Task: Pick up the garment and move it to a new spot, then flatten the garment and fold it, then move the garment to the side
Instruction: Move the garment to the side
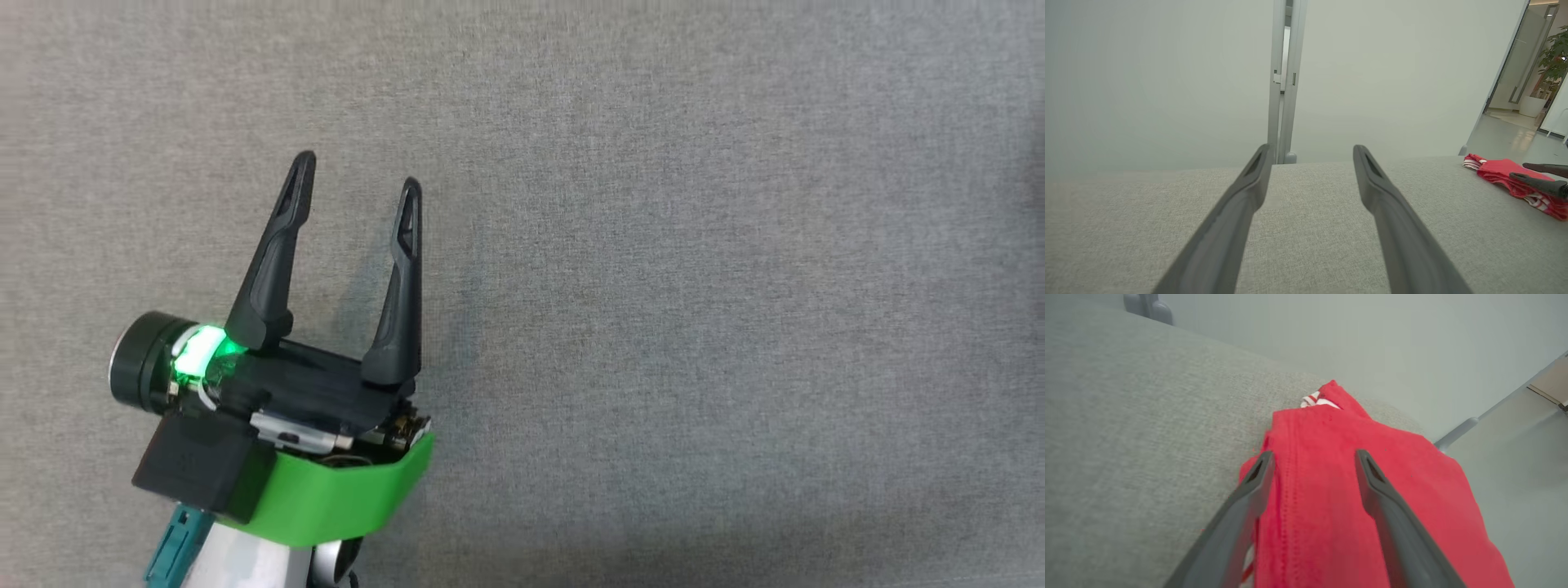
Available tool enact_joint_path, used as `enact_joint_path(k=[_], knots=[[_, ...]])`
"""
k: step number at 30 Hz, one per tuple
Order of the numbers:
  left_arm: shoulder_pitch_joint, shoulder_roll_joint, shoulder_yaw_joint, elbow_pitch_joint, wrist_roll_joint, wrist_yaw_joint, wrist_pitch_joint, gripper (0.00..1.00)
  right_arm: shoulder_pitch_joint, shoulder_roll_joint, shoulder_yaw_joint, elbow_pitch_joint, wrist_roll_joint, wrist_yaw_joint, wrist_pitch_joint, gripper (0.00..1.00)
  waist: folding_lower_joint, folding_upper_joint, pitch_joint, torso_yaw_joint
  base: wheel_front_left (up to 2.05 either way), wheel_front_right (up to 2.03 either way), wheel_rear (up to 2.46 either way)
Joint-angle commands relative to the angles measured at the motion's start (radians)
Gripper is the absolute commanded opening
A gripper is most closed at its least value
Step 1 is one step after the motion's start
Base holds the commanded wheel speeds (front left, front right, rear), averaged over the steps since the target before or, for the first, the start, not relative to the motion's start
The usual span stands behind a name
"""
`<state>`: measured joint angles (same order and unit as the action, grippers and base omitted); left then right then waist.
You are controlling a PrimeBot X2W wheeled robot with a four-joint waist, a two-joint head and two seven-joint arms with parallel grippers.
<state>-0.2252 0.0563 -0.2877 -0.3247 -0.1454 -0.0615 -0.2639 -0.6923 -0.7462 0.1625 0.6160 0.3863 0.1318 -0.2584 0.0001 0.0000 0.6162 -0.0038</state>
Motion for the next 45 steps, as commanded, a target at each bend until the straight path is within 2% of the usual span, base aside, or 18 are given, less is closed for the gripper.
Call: enact_joint_path(k=[1, 6, 11, 17, 24, 29, 45], knots=[[0.029, -0.002, 0.008, 0.009, -0.011, 0.012, 0.0, 1.0, 0.046, 0.027, -0.02, -0.036, -0.029, -0.002, -0.008, 1.0, -0.0001, 0.0, -0.16, 0.053, 0.0, 0.0, 0.0], [0.11, -0.004, 0.043, 0.05, -0.024, 0.039, 0.0, 1.0, 0.232, 0.23, -0.116, -0.23, -0.113, -0.002, -0.006, 1.0, -0.0001, 0.0, -0.296, 0.06, 0.0, 0.0, 0.0], [0.202, -0.005, 0.082, 0.104, -0.015, 0.063, 0.0, 1.0, 0.403, 0.414, -0.14, -0.389, -0.158, -0.002, -0.007, 1.0, -0.0001, 0.0, -0.409, 0.062, 0.0, 0.0, 0.0], [0.283, -0.005, 0.121, 0.144, -0.02, 0.088, 0.0, 1.0, 0.553, 0.56, -0.112, -0.472, -0.165, -0.002, -0.007, 1.0, -0.0001, 0.0, -0.513, 0.049, 0.0, 0.0, 0.0], [0.365, -0.005, 0.147, 0.202, 0.013, 0.075, 0.0, 1.0, 0.675, 0.604, -0.062, -0.508, -0.161, -0.002, -0.007, 1.0, -0.0001, 0.0, -0.613, 0.051, 0.0, 0.0, 0.0], [0.394, -0.005, 0.167, 0.246, 0.006, 0.045, 0.0, 1.0, 0.741, 0.624, -0.059, -0.533, -0.168, -0.002, -0.007, 1.0, -0.0001, 0.0, -0.643, 0.06, 0.0, 0.0, 0.0], [0.423, -0.005, 0.181, 0.327, -0.014, 0.023, 0.0, 1.0, 0.808, 0.659, -0.081, -0.505, -0.182, -0.002, -0.007, 1.0, -0.0001, 0.0, -0.7, 0.057, 0.0, 0.0, 0.0]])
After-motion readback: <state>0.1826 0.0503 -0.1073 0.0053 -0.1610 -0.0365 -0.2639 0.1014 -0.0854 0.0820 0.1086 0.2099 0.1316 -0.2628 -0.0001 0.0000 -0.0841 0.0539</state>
